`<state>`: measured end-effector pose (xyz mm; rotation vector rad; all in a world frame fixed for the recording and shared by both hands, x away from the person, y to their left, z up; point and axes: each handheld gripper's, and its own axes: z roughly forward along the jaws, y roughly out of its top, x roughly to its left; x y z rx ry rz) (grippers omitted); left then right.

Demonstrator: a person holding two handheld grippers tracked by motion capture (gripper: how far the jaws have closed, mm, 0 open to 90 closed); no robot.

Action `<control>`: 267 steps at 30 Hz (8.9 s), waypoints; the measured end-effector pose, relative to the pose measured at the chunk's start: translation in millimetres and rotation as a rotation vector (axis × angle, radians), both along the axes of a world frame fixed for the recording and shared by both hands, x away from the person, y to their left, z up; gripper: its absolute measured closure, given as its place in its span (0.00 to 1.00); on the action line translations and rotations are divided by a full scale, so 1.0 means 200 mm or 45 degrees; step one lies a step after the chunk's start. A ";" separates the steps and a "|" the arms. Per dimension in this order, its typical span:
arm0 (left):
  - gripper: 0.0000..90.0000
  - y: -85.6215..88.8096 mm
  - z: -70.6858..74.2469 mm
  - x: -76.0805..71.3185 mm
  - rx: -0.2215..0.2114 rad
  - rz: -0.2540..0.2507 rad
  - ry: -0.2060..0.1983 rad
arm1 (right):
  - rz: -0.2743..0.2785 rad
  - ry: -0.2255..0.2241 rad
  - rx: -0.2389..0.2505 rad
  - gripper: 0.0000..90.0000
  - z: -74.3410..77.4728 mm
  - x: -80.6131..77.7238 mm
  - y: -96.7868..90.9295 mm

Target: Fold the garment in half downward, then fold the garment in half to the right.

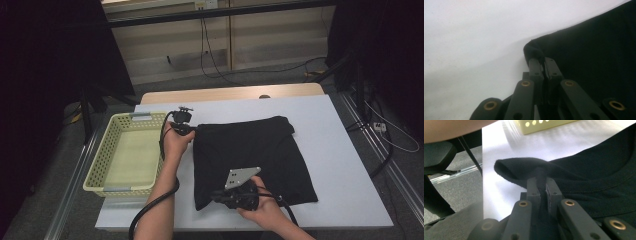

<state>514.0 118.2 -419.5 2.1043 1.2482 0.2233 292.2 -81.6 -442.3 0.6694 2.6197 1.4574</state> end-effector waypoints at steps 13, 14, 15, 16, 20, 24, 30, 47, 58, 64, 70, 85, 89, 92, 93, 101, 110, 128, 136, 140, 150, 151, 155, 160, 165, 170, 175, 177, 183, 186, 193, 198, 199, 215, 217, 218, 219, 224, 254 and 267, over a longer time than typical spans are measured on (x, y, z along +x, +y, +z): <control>0.96 0.01 0.16 0.03 0.042 0.012 0.028 | -0.029 -0.015 0.032 0.94 0.02 0.01 0.00; 0.96 0.01 0.17 0.03 0.044 0.017 0.029 | -0.035 -0.013 0.039 0.94 0.02 0.01 0.00; 0.96 0.01 0.18 0.03 0.048 0.017 0.034 | -0.035 -0.020 0.041 0.94 0.03 0.01 0.00; 0.96 0.02 0.19 0.04 0.052 0.014 0.038 | -0.039 -0.016 0.050 0.94 0.03 0.01 0.00; 0.96 0.02 0.22 0.04 0.066 0.018 0.042 | -0.050 -0.022 0.083 0.94 0.05 0.02 0.00; 0.96 0.03 0.24 0.04 0.081 0.020 0.049 | -0.047 -0.028 0.090 0.94 0.06 0.02 0.02; 0.96 0.04 0.26 0.05 0.090 0.023 0.074 | -0.050 -0.048 0.092 0.94 0.08 0.02 0.03; 0.96 0.10 0.32 0.09 0.139 0.048 0.106 | -0.025 -0.076 0.122 0.94 0.11 0.02 0.11; 0.96 0.12 0.37 0.09 0.152 0.064 0.109 | -0.018 -0.081 0.149 0.94 0.12 0.02 0.14; 0.96 0.14 0.39 0.09 0.169 0.072 0.118 | -0.008 -0.075 0.156 0.94 0.12 0.02 0.16; 0.96 0.15 0.40 0.10 0.169 0.076 0.125 | -0.003 -0.082 0.159 0.94 0.14 0.03 0.17; 0.96 0.18 0.44 0.11 0.159 0.085 0.146 | 0.009 -0.095 0.167 0.94 0.16 0.04 0.20; 0.96 0.19 0.45 0.11 0.175 0.086 0.146 | 0.010 -0.101 0.169 0.94 0.17 0.04 0.21; 0.96 0.19 0.46 0.11 0.186 0.090 0.155 | 0.007 -0.104 0.170 0.94 0.18 0.04 0.21; 0.96 0.19 0.46 0.12 0.188 0.088 0.160 | 0.008 -0.105 0.171 0.94 0.18 0.04 0.21; 0.96 0.19 0.47 0.13 0.197 0.104 0.179 | 0.010 -0.110 0.178 0.94 0.18 0.04 0.23; 0.96 0.20 0.49 0.13 0.203 0.101 0.178 | 0.014 -0.119 0.180 0.94 0.18 0.04 0.24; 0.96 0.23 0.50 0.14 0.199 0.108 0.178 | 0.016 -0.126 0.195 0.94 0.20 0.04 0.27; 0.96 0.23 0.50 0.14 0.193 0.110 0.175 | 0.021 -0.129 0.192 0.94 0.20 0.04 0.27; 0.96 0.24 0.50 0.14 0.186 0.112 0.179 | 0.019 -0.128 0.193 0.94 0.20 0.04 0.27; 0.96 0.25 0.50 0.15 0.191 0.109 0.189 | 0.023 -0.130 0.188 0.94 0.21 0.05 0.30; 0.96 0.25 0.50 0.15 0.193 0.108 0.189 | 0.024 -0.130 0.192 0.94 0.21 0.05 0.30; 0.96 0.26 0.51 0.14 0.187 0.111 0.182 | 0.030 -0.128 0.194 0.94 0.22 0.06 0.31; 0.96 0.28 0.52 0.14 0.187 0.119 0.180 | 0.035 -0.124 0.201 0.94 0.22 0.05 0.32; 0.96 0.30 0.52 0.14 0.184 0.128 0.183 | 0.042 -0.126 0.198 0.94 0.22 0.05 0.34; 0.96 0.31 0.53 0.14 0.186 0.122 0.179 | 0.044 -0.129 0.200 0.94 0.23 0.05 0.34; 0.96 0.30 0.53 0.14 0.183 0.121 0.179 | 0.044 -0.130 0.197 0.94 0.23 0.05 0.34; 0.96 0.30 0.52 0.13 0.177 0.127 0.186 | 0.044 -0.129 0.198 0.94 0.23 0.05 0.34; 0.96 0.30 0.52 0.13 0.172 0.133 0.178 | 0.045 -0.128 0.200 0.94 0.23 0.05 0.34; 0.96 0.30 0.53 0.13 0.175 0.127 0.177 | 0.045 -0.129 0.201 0.94 0.23 0.05 0.34; 0.96 0.30 0.53 0.13 0.169 0.132 0.183 | 0.045 -0.126 0.201 0.94 0.22 0.05 0.35; 0.96 0.32 0.53 0.13 0.177 0.120 0.180 | 0.051 -0.122 0.200 0.94 0.22 0.06 0.36; 0.96 0.32 0.53 0.13 0.169 0.131 0.180 | 0.052 -0.119 0.203 0.94 0.22 0.06 0.37; 0.96 0.37 0.55 0.12 0.167 0.150 0.181 | 0.072 -0.126 0.210 0.94 0.23 0.06 0.42; 0.96 0.38 0.54 0.12 0.168 0.154 0.176 | 0.073 -0.130 0.208 0.94 0.23 0.06 0.42; 0.96 0.38 0.54 0.12 0.168 0.152 0.182 | 0.075 -0.129 0.210 0.94 0.23 0.06 0.42; 0.96 0.38 0.54 0.12 0.171 0.149 0.181 | 0.074 -0.127 0.208 0.94 0.23 0.06 0.42; 0.96 0.36 0.53 0.12 0.163 0.143 0.170 | 0.066 -0.126 0.206 0.94 0.22 0.07 0.41; 0.96 0.10 0.45 0.18 0.135 0.049 0.180 | -0.032 -0.108 0.213 0.94 0.15 0.05 0.24; 0.96 -0.02 0.42 0.20 0.118 0.003 0.163 | -0.095 -0.111 0.201 0.94 0.14 0.03 0.16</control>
